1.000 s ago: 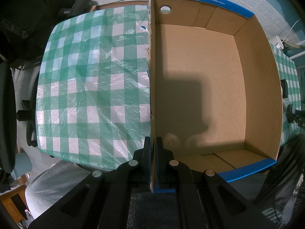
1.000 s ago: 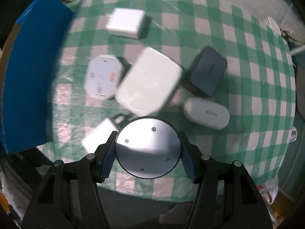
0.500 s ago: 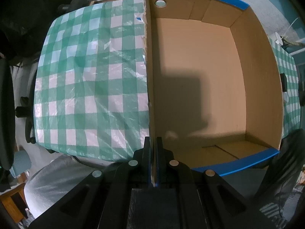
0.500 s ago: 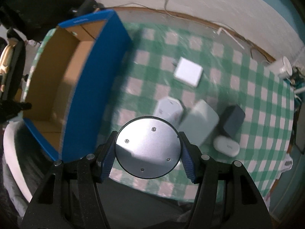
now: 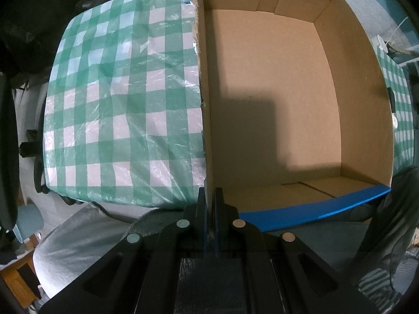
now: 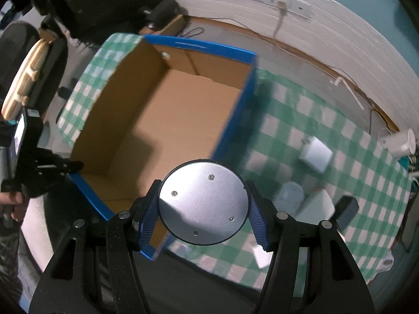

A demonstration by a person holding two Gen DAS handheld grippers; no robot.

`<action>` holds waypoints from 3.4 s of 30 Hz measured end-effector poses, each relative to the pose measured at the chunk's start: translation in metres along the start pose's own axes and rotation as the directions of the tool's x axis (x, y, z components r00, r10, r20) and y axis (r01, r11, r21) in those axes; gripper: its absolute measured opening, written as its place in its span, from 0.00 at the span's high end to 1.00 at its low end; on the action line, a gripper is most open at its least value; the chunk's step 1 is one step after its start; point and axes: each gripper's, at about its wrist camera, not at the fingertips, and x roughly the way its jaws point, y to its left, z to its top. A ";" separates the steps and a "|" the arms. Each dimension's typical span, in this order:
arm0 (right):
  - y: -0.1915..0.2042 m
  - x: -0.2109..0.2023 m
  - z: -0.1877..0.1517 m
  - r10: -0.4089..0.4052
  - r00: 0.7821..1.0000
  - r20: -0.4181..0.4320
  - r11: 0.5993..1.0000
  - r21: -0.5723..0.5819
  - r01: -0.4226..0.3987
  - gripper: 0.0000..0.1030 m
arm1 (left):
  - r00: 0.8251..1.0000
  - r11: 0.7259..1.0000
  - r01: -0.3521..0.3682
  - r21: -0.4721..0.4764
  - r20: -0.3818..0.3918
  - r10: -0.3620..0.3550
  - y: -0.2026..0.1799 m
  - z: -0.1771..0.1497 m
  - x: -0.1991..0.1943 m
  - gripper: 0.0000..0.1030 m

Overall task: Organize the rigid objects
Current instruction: 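Carry the grey puck with the right gripper and drop it into the box, then move the right gripper back over the gadgets and grasp the white power bank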

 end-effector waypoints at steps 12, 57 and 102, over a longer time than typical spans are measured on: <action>0.044 0.044 0.018 0.046 0.997 -0.059 0.996 -0.070 -0.050 0.40 | 1.000 1.000 0.000 0.003 0.002 0.000 -0.001 0.000 -0.003 0.96; -0.051 0.001 -0.015 -0.045 0.999 -0.003 0.987 0.155 0.045 0.18 | 1.000 0.999 -0.013 0.043 -0.003 0.014 -0.006 -0.001 -0.002 0.95; -0.266 0.115 -0.086 -0.039 0.980 -0.193 0.665 0.727 0.169 0.16 | 1.000 0.998 -0.020 0.058 -0.015 0.021 -0.008 0.000 0.000 0.95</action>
